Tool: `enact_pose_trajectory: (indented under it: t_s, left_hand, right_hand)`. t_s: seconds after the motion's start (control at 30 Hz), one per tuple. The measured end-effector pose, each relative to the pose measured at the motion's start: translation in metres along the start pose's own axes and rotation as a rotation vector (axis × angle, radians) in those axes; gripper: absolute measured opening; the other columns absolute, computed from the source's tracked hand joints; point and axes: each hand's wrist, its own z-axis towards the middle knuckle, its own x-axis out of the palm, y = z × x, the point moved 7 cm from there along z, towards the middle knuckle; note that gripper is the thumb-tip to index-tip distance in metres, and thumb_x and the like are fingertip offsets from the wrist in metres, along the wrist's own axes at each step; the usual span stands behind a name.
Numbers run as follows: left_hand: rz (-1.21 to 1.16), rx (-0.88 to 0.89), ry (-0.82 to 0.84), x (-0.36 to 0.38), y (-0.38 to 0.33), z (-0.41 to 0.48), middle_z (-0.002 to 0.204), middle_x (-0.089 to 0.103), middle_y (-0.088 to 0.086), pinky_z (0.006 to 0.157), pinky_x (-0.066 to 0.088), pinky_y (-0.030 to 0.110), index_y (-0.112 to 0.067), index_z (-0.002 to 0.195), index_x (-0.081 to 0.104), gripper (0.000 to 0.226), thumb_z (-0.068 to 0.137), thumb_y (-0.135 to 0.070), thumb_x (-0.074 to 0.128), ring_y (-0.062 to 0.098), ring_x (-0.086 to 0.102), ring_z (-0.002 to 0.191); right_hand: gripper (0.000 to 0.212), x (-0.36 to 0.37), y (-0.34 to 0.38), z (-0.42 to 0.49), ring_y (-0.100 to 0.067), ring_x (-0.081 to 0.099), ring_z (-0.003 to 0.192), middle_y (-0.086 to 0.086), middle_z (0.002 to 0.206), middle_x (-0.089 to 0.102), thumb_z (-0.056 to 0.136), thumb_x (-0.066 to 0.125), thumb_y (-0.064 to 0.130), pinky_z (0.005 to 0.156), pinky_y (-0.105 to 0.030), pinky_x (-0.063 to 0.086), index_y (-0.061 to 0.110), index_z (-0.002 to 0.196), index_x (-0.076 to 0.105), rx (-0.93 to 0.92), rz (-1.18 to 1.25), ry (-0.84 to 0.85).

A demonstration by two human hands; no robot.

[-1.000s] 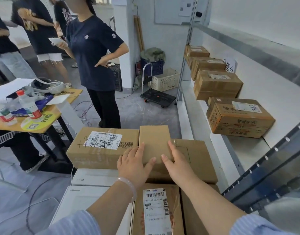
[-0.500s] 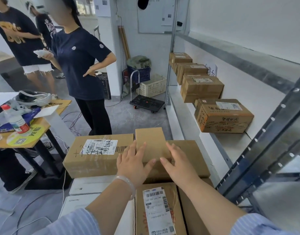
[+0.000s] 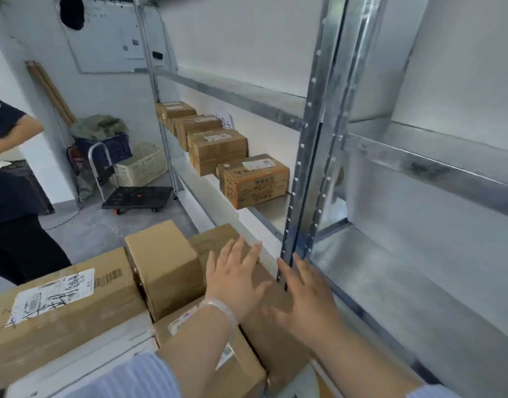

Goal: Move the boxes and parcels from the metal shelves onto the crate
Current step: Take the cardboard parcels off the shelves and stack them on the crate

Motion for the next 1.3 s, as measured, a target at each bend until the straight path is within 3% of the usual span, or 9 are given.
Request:
enact_pose_trajectory:
  t_s: [0.13, 0.3, 0.4, 0.57, 0.73, 0.83, 1.07, 1.3]
  left_hand:
    - [-0.008, 0.156, 0.059, 0.009, -0.073, -0.008, 0.161, -0.002, -0.004, 0.115, -0.005, 0.052, -0.046, 0.148, -0.005, 0.085, 0.082, -0.069, 0.044, 0.020, -0.003, 0.147]
    - [-0.093, 0.323, 0.061, 0.004, -0.171, -0.042, 0.161, -0.007, -0.007, 0.114, -0.011, 0.047, -0.047, 0.146, -0.012, 0.085, 0.084, -0.068, 0.042, 0.018, -0.010, 0.147]
    - [-0.141, 0.417, 0.073, 0.004, -0.241, -0.083, 0.161, -0.008, -0.006, 0.113, -0.014, 0.045, -0.048, 0.145, -0.013, 0.085, 0.084, -0.068, 0.043, 0.019, -0.009, 0.147]
    - [-0.179, 0.572, 0.148, 0.017, -0.350, -0.174, 0.161, -0.009, -0.005, 0.116, -0.002, 0.051, -0.047, 0.145, -0.016, 0.086, 0.083, -0.072, 0.038, 0.021, -0.006, 0.147]
    - [-0.213, 0.723, 0.205, 0.020, -0.440, -0.256, 0.161, -0.014, -0.005, 0.116, -0.002, 0.051, -0.047, 0.144, -0.018, 0.082, 0.086, -0.072, 0.033, 0.021, -0.009, 0.147]
    - [-0.246, 0.771, 0.261, 0.021, -0.475, -0.292, 0.161, -0.012, -0.006, 0.116, -0.003, 0.051, -0.047, 0.145, -0.015, 0.080, 0.086, -0.071, 0.033, 0.021, -0.009, 0.147]
    - [-0.265, 0.808, 0.321, 0.025, -0.520, -0.313, 0.161, -0.004, -0.007, 0.116, 0.001, 0.051, -0.046, 0.146, -0.011, 0.079, 0.088, -0.066, 0.038, 0.022, -0.003, 0.148]
    - [-0.280, 0.844, 0.363, 0.055, -0.549, -0.293, 0.161, 0.002, -0.008, 0.116, 0.015, 0.051, -0.042, 0.148, -0.001, 0.075, 0.088, -0.065, 0.037, 0.022, 0.005, 0.147]
  right_hand:
    - [0.086, -0.034, -0.045, -0.047, -0.016, -0.010, 0.147, 0.007, 0.161, -0.012, 0.081, 0.037, 0.072, 0.117, -0.041, -0.007, 0.046, 0.148, -0.010, 0.121, 0.002, -0.068]
    - [0.097, -0.078, -0.089, -0.130, -0.016, -0.012, 0.147, 0.007, 0.161, -0.011, 0.069, 0.034, 0.082, 0.117, -0.041, -0.008, 0.044, 0.150, -0.005, 0.244, -0.060, -0.108]
    - [0.098, -0.103, -0.124, -0.200, -0.015, -0.015, 0.147, 0.007, 0.161, -0.014, 0.071, 0.037, 0.081, 0.116, -0.040, -0.010, 0.043, 0.150, -0.008, 0.348, -0.104, -0.124]
    - [0.096, -0.139, -0.182, -0.343, -0.016, -0.016, 0.147, 0.007, 0.160, -0.019, 0.078, 0.044, 0.077, 0.115, -0.040, -0.010, 0.046, 0.147, -0.016, 0.541, -0.172, -0.168]
    - [0.094, -0.170, -0.214, -0.466, -0.017, -0.006, 0.148, 0.007, 0.162, -0.006, 0.080, 0.045, 0.074, 0.119, -0.040, -0.003, 0.042, 0.150, -0.009, 0.711, -0.190, -0.231]
    - [0.094, -0.185, -0.225, -0.516, -0.017, 0.001, 0.148, 0.005, 0.162, 0.001, 0.081, 0.048, 0.071, 0.120, -0.039, 0.001, 0.035, 0.153, -0.002, 0.782, -0.213, -0.267]
    - [0.088, -0.200, -0.251, -0.568, -0.014, -0.004, 0.148, 0.007, 0.162, -0.003, 0.085, 0.046, 0.068, 0.117, -0.035, -0.002, 0.040, 0.151, -0.005, 0.897, -0.158, -0.306]
    - [0.077, -0.201, -0.288, -0.563, -0.015, 0.005, 0.148, 0.003, 0.162, 0.010, 0.091, 0.039, 0.063, 0.119, -0.039, 0.012, 0.035, 0.154, 0.005, 0.964, -0.084, -0.354]
